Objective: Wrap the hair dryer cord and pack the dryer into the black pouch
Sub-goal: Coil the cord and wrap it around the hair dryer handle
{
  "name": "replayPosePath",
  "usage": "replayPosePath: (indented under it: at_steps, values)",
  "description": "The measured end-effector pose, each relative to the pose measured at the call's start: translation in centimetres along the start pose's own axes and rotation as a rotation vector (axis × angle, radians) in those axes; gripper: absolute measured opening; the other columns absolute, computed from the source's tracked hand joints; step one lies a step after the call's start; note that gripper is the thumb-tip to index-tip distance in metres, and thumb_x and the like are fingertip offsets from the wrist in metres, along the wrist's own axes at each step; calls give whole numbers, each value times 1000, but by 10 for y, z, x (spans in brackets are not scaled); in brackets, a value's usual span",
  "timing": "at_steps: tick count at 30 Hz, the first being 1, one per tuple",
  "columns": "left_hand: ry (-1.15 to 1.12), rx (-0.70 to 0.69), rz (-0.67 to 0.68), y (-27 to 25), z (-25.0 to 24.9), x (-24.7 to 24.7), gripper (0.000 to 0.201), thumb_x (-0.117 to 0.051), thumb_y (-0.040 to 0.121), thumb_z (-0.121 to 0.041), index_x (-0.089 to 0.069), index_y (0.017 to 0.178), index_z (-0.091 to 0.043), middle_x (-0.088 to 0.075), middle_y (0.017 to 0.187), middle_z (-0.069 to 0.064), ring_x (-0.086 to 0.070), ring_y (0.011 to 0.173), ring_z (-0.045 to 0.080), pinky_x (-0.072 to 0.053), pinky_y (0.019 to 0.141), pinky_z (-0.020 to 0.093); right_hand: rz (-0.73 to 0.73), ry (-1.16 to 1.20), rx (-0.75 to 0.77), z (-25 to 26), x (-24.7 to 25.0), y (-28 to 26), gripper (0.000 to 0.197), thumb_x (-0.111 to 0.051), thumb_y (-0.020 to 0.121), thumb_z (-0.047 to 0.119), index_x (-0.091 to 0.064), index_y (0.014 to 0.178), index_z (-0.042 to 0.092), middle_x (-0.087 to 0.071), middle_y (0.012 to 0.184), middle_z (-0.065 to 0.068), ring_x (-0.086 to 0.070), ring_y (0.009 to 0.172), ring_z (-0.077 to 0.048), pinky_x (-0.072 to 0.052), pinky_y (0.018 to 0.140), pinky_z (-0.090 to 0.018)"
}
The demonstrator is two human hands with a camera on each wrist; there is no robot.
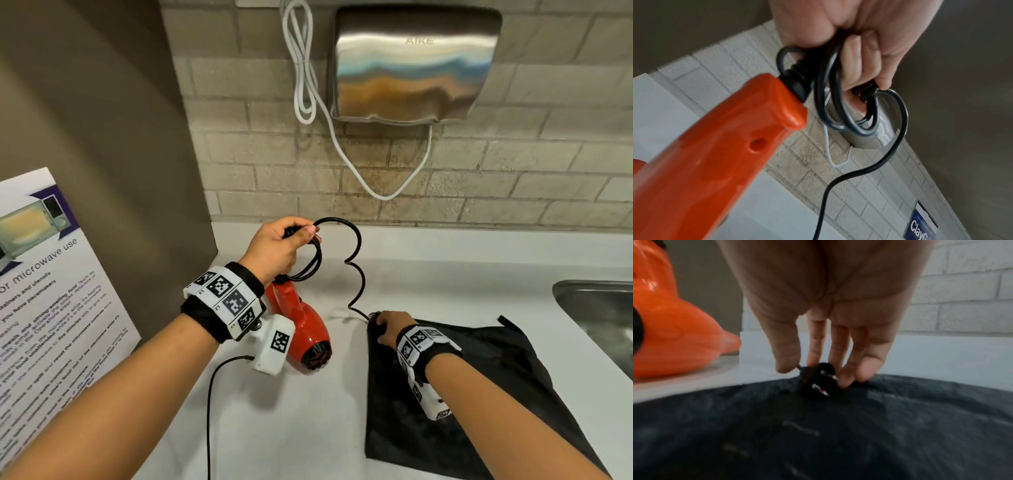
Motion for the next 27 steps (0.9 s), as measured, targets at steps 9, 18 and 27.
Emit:
replayPosePath:
  at_steps: [9,18,27]
  values:
    - [-19,-11,4,-1,1,2,15,-48,93,-13,-58,82,-16,-62,61,-11,-20,27,0,-15,34,8,-136,139,18,-2,4,6,33,-43,90,8,-53,121,10,-57,124,-16,-54,114,-31,-44,95,-33]
    - [-20,-10,-26,5,-2,2,18,-43,96,-15,-57,84,-16,-57,81,1,-19,27,1,-16,34,10,-605,650,428,25,79,-24,29,-51,75,-18,-61,95,-1,-60,93,-14,-51,89,-17,-38,73,-6]
    - [-35,1,-10,8,-1,-4,17,-43,96,-18,-57,86,-17,-59,85,3,-20,28,2,-17,34,10,-540,838,790,83,106,-87,34,-60,75,0,-49,77,32,-58,82,6,-56,76,-13,-42,68,-13]
Point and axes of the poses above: each hand's wrist, its own y-axis towards the middle knuckle, its own x-axis out of the back of the hand, z = x × y, the point moved 4 cm from there along y, towards the middle knuckle
